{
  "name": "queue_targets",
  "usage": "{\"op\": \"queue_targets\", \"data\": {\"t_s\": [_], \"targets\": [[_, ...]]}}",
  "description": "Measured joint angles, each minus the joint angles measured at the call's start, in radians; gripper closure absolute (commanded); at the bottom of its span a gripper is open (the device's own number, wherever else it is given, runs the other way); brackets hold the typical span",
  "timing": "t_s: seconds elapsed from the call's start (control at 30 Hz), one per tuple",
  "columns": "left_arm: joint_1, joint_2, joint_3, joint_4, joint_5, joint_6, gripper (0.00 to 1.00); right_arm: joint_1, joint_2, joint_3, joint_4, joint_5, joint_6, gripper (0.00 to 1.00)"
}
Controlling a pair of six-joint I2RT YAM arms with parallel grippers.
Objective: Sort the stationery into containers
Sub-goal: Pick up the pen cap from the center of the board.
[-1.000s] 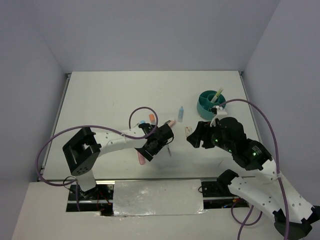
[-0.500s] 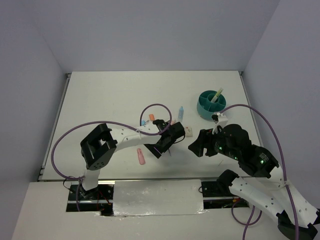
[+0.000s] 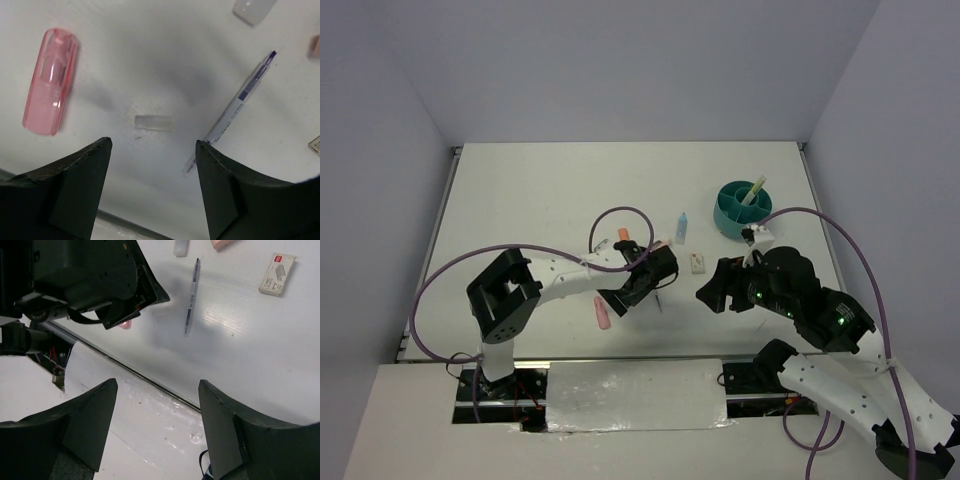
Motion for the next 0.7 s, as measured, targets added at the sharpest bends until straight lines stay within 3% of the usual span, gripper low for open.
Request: {"op": "queue_targets", "data": {"t_s": [0.27, 0.7], "targets": [[0.063, -0.002, -0.055, 0.141, -0.023, 0.151, 0.22, 0.0, 0.026, 0.0, 0.0, 0.005, 0.004, 0.26], [0.07, -0.001, -0.072, 0.147, 0.03, 0.227, 0.23, 0.0, 0.035, 0.0, 0.0, 0.026, 0.019, 0.26]]}}
